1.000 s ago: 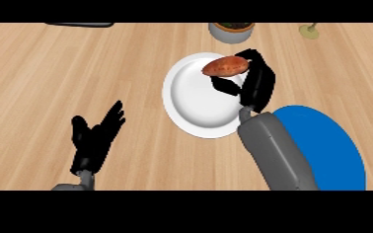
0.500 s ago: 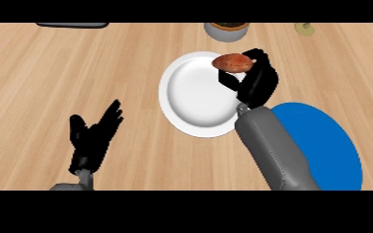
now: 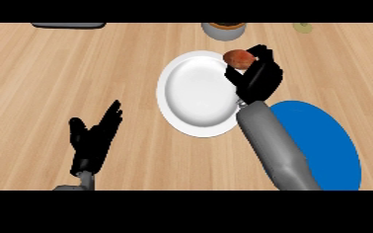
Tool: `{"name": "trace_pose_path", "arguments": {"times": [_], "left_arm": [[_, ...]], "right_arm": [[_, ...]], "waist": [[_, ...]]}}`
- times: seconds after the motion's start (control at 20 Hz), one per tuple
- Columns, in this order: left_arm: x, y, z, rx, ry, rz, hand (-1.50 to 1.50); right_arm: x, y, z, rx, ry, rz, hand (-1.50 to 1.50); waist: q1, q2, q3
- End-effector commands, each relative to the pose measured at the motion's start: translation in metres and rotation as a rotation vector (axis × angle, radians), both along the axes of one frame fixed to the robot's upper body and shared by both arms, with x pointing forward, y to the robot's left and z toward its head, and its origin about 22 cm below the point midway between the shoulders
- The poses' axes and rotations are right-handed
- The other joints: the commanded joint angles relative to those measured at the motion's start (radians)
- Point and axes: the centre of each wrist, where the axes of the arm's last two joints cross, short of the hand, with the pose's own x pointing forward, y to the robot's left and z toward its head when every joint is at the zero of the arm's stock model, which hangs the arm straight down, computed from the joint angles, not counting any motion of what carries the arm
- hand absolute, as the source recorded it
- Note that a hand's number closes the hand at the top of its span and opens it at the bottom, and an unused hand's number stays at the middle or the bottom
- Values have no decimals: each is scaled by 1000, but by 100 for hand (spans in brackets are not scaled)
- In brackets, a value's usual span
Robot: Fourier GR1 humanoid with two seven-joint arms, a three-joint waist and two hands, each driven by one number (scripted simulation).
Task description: Pick the sweet potato from the plate and place it in the plate
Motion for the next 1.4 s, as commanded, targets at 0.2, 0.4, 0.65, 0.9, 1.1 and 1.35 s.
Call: {"name": "trace_pose_path", "arguments": {"times": [0.2, 0.4, 0.65, 0.9, 1.1, 1.35], "left_arm": [[-1, 3, 1, 4, 5, -7, 0], [7, -13, -2, -7, 2, -20, 0], [-2, 13, -5, 7, 4, -20, 0], [9, 11, -6, -7, 13, 5, 0], [2, 18, -2, -2, 18, 0, 0], [-12, 11, -8, -4, 24, 34, 0]], "right_arm": [[-5, -19, -24, 245, 197, -255, 150], [-5, -5, -34, 270, 352, -202, -150], [-2, -22, -52, 318, 214, -97, -150], [-6, 1, -37, 352, -26, 8, -150], [-4, -9, -29, 406, -157, -25, -150], [-48, -2, -44, 530, -184, 7, -150]], "waist": [[16, 15, 3], [19, 17, 2], [5, 18, 3], [-4, 15, 2], [-15, 10, 2], [-26, 3, 2]]}}
